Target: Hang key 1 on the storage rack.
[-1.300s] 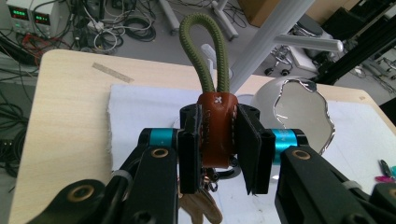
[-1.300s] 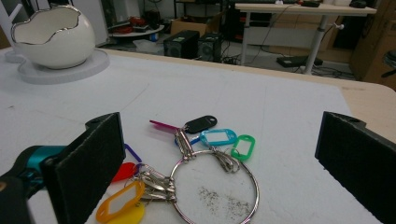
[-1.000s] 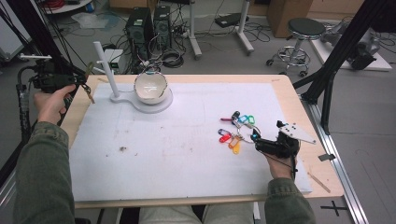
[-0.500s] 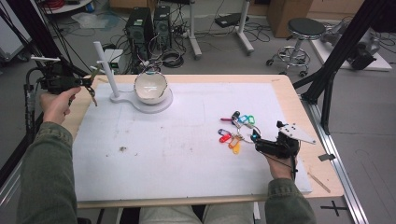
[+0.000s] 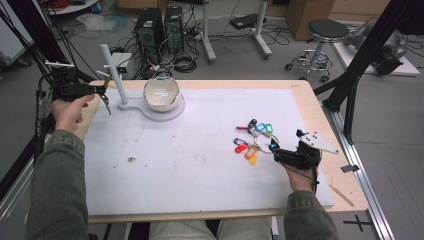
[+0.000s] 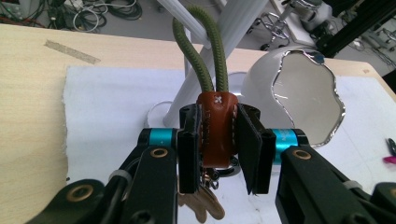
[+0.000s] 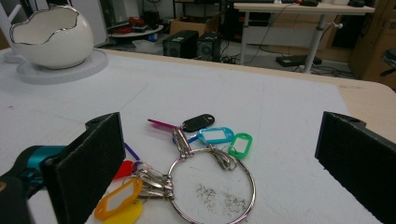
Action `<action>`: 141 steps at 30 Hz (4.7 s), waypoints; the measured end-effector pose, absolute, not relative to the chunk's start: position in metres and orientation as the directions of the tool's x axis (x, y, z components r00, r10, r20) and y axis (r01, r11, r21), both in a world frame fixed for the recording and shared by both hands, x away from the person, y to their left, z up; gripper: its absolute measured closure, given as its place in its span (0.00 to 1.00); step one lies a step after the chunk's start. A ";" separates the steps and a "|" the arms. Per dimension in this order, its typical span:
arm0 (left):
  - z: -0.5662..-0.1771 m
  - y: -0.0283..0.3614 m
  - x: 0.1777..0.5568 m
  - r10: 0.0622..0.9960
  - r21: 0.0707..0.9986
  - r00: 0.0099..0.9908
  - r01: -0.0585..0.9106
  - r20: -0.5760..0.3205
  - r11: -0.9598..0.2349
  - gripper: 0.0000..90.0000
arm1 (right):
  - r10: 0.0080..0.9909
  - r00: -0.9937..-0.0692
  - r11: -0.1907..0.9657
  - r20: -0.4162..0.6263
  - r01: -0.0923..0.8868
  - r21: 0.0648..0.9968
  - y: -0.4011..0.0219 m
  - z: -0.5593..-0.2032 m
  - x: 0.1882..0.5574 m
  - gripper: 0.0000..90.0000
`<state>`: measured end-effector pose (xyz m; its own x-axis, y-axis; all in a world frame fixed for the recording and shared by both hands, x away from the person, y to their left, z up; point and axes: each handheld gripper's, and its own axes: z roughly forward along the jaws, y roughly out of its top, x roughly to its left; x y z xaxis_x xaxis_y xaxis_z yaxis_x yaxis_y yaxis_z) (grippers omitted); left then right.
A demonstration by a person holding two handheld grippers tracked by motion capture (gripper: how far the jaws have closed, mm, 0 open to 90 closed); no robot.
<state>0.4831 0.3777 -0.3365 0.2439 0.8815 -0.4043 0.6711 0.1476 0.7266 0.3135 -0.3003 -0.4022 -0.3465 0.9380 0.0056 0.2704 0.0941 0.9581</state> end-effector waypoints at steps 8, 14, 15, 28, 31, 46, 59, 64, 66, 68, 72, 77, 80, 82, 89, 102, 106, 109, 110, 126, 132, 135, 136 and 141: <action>-0.339 0.367 0.485 0.918 0.734 0.182 0.662 -0.353 0.151 0.72 | 0.938 -0.346 0.092 0.009 0.275 0.957 -0.301 -0.403 0.314 0.01; -0.329 0.370 0.479 0.914 0.746 0.148 0.633 -0.379 0.207 0.44 | 0.937 -0.350 0.099 0.004 0.277 0.956 -0.301 -0.403 0.314 0.01; -0.328 0.370 0.478 0.914 0.749 0.143 0.627 -0.379 0.212 0.41 | 0.936 -0.351 0.099 0.005 0.278 0.956 -0.301 -0.403 0.314 0.01; -0.321 0.364 0.465 0.933 0.783 0.130 0.589 -0.337 0.201 0.06 | 0.935 -0.356 0.105 0.001 0.277 0.955 -0.301 -0.403 0.316 0.01; -0.319 0.361 0.463 0.932 0.788 0.144 0.585 -0.331 0.189 0.02 | 0.934 -0.356 0.103 0.003 0.280 0.955 -0.301 -0.403 0.316 0.01; -0.315 0.344 0.443 0.936 0.844 0.215 0.520 -0.280 0.133 0.02 | 0.933 -0.359 0.104 0.001 0.273 0.956 -0.300 -0.403 0.317 0.01; -0.330 0.344 0.421 0.940 0.859 0.225 0.499 -0.257 0.115 0.02 | 0.934 -0.358 0.103 0.001 0.271 0.957 -0.299 -0.402 0.317 0.01; -0.332 0.342 0.413 0.941 0.866 0.228 0.488 -0.249 0.111 0.02 | 0.934 -0.357 0.100 0.003 0.269 0.958 -0.300 -0.402 0.317 0.01; -0.333 0.341 0.411 0.941 0.868 0.232 0.485 -0.247 0.109 0.02 | 0.934 -0.356 0.102 0.000 0.266 0.959 -0.301 -0.402 0.318 0.01; -0.334 0.339 0.408 0.939 0.869 0.240 0.484 -0.245 0.102 0.02 | 0.935 -0.355 0.096 0.005 0.268 0.959 -0.301 -0.402 0.317 0.01; -0.336 0.337 0.402 0.938 0.873 0.248 0.477 -0.243 0.100 0.02 | 0.936 -0.352 0.092 0.009 0.268 0.959 -0.303 -0.401 0.317 0.01; -0.340 0.336 0.395 0.935 0.876 0.254 0.470 -0.248 0.104 0.02 | 0.936 -0.352 0.091 0.009 0.267 0.959 -0.302 -0.401 0.317 0.01; -0.342 0.335 0.390 0.935 0.879 0.259 0.467 -0.242 0.098 0.02 | 0.936 -0.353 0.091 0.010 0.267 0.959 -0.302 -0.401 0.317 0.01; -0.344 0.334 0.387 0.933 0.881 0.264 0.462 -0.246 0.102 0.02 | 0.936 -0.353 0.090 0.010 0.268 0.959 -0.302 -0.401 0.317 0.01; -0.354 0.331 0.375 0.931 0.887 0.276 0.453 -0.239 0.093 0.02 | 0.935 -0.354 0.092 0.008 0.265 0.960 -0.302 -0.401 0.317 0.01; -0.366 0.331 0.349 0.926 0.899 0.278 0.421 -0.257 0.122 0.02 | 0.935 -0.355 0.092 0.007 0.260 0.961 -0.303 -0.401 0.317 0.01; -0.371 0.332 0.339 0.933 0.917 0.275 0.383 -0.232 0.115 0.02 | 0.935 -0.353 0.089 0.009 0.261 0.961 -0.302 -0.401 0.317 0.01; -0.377 0.332 0.332 0.942 0.927 0.263 0.360 -0.209 0.105 0.02 | 0.935 -0.354 0.089 0.010 0.262 0.961 -0.303 -0.400 0.316 0.01; -0.379 0.332 0.330 0.943 0.930 0.264 0.354 -0.201 0.098 0.02 | 0.935 -0.354 0.089 0.010 0.261 0.961 -0.303 -0.400 0.316 0.01; -0.406 0.329 0.303 0.948 0.952 0.269 0.294 -0.171 0.089 0.02 | 0.934 -0.357 0.097 0.005 0.269 0.958 -0.301 -0.401 0.316 0.01; -0.412 0.331 0.296 0.946 0.950 0.268 0.296 -0.183 0.100 0.02 | 0.933 -0.359 0.097 0.007 0.272 0.957 -0.301 -0.401 0.316 0.01; -0.416 0.332 0.293 0.944 0.945 0.268 0.310 -0.191 0.103 0.02 | 0.933 -0.360 0.100 0.006 0.274 0.957 -0.301 -0.401 0.316 0.01; -0.417 0.332 0.292 0.944 0.945 0.269 0.309 -0.191 0.104 0.02 | 0.932 -0.362 0.101 0.006 0.274 0.956 -0.300 -0.401 0.316 0.01; -0.420 0.333 0.291 0.941 0.943 0.273 0.315 -0.197 0.106 0.02 | 0.929 -0.370 0.107 0.005 0.283 0.953 -0.299 -0.402 0.319 0.01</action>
<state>0.2905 0.3335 -0.4199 0.2733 0.9415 -0.1973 0.3152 0.1061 0.9431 0.3188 -0.2995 -0.4019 -0.3696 0.9292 0.0052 0.2835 0.1075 0.9529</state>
